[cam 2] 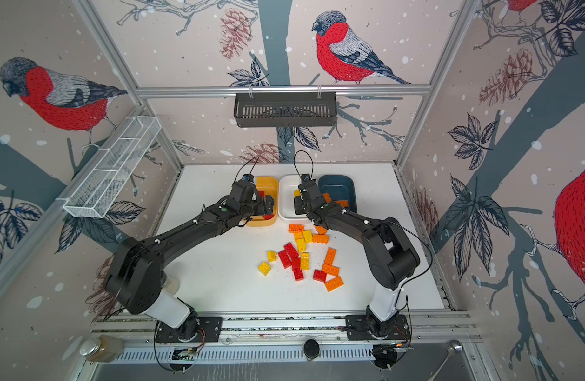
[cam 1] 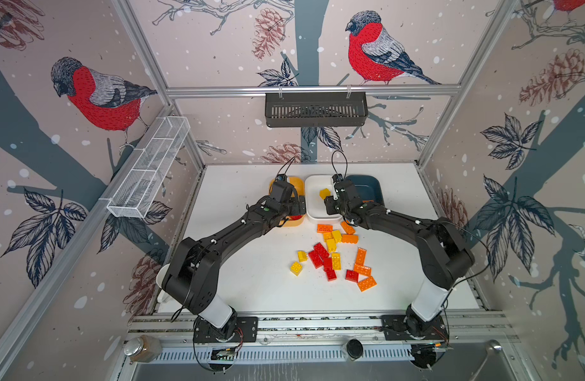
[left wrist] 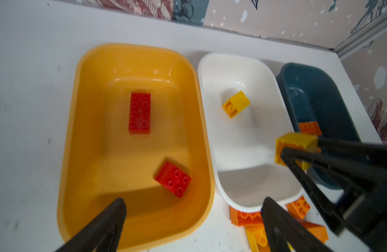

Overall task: Sort the legos into containers by color
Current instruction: Place the lego in the container, then pick up the lego from the center of the table.

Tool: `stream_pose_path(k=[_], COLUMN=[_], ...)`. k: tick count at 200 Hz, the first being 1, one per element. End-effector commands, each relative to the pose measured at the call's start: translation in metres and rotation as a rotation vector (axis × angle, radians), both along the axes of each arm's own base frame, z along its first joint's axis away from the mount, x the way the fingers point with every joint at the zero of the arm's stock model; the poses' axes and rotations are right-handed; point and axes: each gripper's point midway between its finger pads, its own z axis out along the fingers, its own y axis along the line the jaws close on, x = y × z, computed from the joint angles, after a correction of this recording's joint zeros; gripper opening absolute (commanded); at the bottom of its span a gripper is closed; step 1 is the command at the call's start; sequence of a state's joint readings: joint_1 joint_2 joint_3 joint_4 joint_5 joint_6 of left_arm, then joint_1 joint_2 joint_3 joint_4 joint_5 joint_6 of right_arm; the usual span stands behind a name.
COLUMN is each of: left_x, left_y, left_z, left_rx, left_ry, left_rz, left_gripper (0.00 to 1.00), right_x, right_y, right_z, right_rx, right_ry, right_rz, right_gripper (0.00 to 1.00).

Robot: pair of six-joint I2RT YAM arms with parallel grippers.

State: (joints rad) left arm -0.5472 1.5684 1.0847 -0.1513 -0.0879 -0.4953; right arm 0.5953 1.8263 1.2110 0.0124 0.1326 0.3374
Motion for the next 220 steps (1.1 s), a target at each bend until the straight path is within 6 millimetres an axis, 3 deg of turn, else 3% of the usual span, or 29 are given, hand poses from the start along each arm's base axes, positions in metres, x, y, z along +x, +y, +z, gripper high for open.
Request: stream_pose_path(k=[1,21,55,118,129,139,189,220], left_x=[-0.02,-0.036,-0.068,-0.106,-0.11,-0.113,-0.136,-0.15], left_y=[0.0,0.0,0.0,-0.029,-0.034,-0.038,-0.027,-0.029], left_z=[-0.014,-0.025,-0.054,-0.087,-0.092,-0.096,-0.119,-0.133], left_rx=[-0.041,-0.061,-0.039,-0.047,-0.058,-0.07,0.018,0.035], left_ry=[0.085,0.142,0.239,0.355,0.369,0.385,0.46,0.512], left_rz=[-0.004,-0.009,-0.012,-0.061,-0.072,-0.085,-0.073,-0.096], left_gripper=[0.97,0.97,0.96,0.87,0.85,0.82,0.69,0.62], right_x=[0.017,0.027,0.031,0.011,0.006,0.003,-0.006,-0.011], right_y=[0.004,0.014,0.029,0.033,0.029,0.023,-0.029,-0.046], right_z=[-0.009,-0.018,-0.008,0.024,0.032,0.039,0.058,0.062], right_rx=[-0.045,-0.067,-0.087,0.004,0.027,0.049,0.117,0.147], right_ry=[0.007,0.029,-0.006,-0.053,-0.07,-0.093,-0.171,-0.165], right_rz=[-0.018,-0.015,0.004,0.021,0.016,-0.003,-0.169,-0.205], right_gripper=[0.46,0.49,0.63,0.79,0.82,1.0,0.99,0.99])
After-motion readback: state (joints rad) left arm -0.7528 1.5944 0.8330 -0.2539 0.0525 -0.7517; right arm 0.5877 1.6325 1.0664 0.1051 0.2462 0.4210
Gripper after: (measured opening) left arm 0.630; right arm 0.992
